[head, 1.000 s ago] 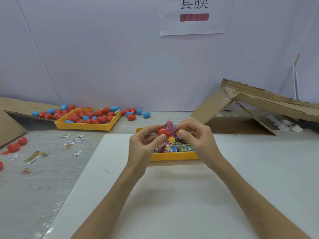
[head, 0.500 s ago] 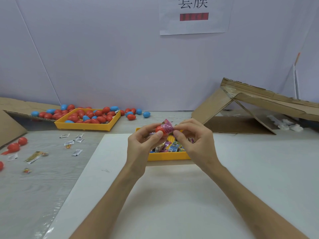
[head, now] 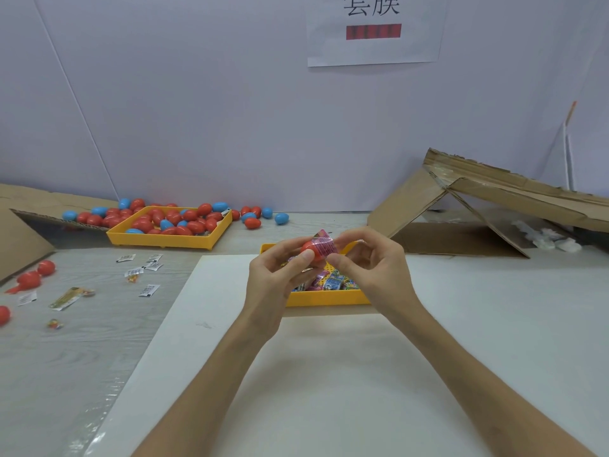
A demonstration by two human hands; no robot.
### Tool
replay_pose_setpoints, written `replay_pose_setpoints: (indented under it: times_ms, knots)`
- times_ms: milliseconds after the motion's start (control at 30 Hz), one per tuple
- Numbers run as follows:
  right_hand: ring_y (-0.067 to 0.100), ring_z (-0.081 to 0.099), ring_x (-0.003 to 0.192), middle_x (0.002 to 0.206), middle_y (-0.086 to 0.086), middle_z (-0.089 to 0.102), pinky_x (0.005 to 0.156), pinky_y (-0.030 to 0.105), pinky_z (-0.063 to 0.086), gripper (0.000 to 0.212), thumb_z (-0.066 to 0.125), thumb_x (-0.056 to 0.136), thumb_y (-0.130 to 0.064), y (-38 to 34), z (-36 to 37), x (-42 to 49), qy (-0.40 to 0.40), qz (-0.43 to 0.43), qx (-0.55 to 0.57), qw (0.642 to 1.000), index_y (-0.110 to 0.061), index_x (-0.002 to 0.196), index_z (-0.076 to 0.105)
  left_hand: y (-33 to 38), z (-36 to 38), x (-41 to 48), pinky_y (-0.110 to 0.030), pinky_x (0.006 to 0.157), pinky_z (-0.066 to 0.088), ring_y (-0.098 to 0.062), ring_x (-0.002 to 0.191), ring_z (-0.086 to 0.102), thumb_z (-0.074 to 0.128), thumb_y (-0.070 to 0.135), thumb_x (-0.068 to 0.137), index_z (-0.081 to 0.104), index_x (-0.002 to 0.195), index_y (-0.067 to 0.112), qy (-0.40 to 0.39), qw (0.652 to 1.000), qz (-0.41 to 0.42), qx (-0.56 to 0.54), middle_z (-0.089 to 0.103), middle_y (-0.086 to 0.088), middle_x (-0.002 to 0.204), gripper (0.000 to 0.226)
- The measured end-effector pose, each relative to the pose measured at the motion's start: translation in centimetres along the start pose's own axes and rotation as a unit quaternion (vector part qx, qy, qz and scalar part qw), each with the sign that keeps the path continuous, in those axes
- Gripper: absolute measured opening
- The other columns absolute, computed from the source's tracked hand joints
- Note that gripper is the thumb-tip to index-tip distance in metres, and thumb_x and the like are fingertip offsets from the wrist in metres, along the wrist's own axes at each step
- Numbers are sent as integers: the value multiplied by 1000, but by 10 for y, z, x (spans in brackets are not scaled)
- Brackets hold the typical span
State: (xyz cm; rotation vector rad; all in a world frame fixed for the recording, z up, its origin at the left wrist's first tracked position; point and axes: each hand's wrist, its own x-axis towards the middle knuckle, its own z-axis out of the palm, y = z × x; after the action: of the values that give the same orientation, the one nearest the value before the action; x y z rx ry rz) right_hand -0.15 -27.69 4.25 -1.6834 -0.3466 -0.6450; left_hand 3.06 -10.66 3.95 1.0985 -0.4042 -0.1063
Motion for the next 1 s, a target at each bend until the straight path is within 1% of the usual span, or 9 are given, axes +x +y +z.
replay_pose_setpoints:
  times_ms: [67, 133, 233, 300, 400, 633, 767, 867, 1000]
  knots:
    - [27, 67, 77, 103, 2, 69, 70, 34, 59, 46, 82, 79, -12, -2, 0, 0, -9, 21, 20, 1000, -16, 121, 62, -1, 0, 0, -28, 77, 59, -28, 97, 74, 75, 21, 76, 76, 106, 12, -17, 1000, -8, -1, 73, -17, 109, 31]
    - [24, 70, 87, 109, 4, 68, 75, 32, 59, 55, 81, 79, -13, -4, 0, 0, -30, 35, 43, 998, -17, 129, 59, -1, 2, -1, -28, 76, 60, -30, 97, 74, 77, 23, 74, 78, 103, 15, -24, 1000, -17, 7, 71, -20, 113, 30]
    - [15, 71, 88, 99, -4, 72, 77, 30, 59, 44, 81, 77, -20, -7, -1, 0, -43, 34, 36, 998, -21, 119, 67, -1, 2, -1, -27, 74, 60, -29, 96, 74, 79, 30, 70, 78, 104, 16, -15, 999, -27, 25, 67, -22, 120, 37]
    - [16, 71, 87, 97, -5, 73, 80, 35, 60, 41, 81, 75, -21, -7, 0, 0, -42, 37, 31, 998, -21, 115, 70, 0, 2, -1, -26, 74, 59, -28, 98, 73, 78, 30, 70, 76, 108, 13, -11, 999, -27, 36, 66, -21, 122, 41]
    - [16, 72, 85, 94, -3, 73, 80, 35, 60, 38, 83, 75, -16, -8, 1, 0, -41, 43, 42, 997, -18, 112, 71, 0, 2, -1, -26, 75, 58, -27, 100, 72, 76, 26, 72, 75, 109, 10, -11, 999, -27, 27, 68, -22, 120, 41]
    - [23, 73, 85, 92, 0, 72, 78, 36, 61, 61, 85, 75, -3, -6, -1, 1, -54, 29, 23, 998, -19, 128, 59, 0, 1, -2, -29, 81, 60, -25, 100, 71, 73, 19, 78, 81, 101, 17, -53, 998, -39, 20, 73, -14, 110, 25]
    - [17, 71, 82, 90, -2, 73, 75, 25, 56, 48, 86, 74, -3, -4, -3, 1, -65, 7, -17, 998, -19, 115, 65, 1, -1, -1, -31, 82, 59, -26, 101, 72, 72, 13, 79, 73, 112, 5, -63, 996, -64, 12, 73, -14, 108, 34]
    - [17, 71, 80, 88, -5, 74, 74, 22, 53, 35, 85, 76, -3, -3, -4, 1, -71, 1, -32, 997, -18, 104, 69, 1, -3, -1, -31, 82, 59, -27, 98, 72, 71, 12, 80, 70, 117, 3, -72, 995, -69, 14, 71, -17, 105, 38]
    - [14, 71, 78, 86, -8, 74, 73, 22, 53, 31, 86, 75, -4, -2, -5, 1, -74, 7, -41, 996, -20, 97, 71, 1, -5, 0, -31, 82, 59, -26, 95, 71, 74, 11, 79, 69, 106, 2, -80, 994, -73, 22, 70, -19, 104, 29]
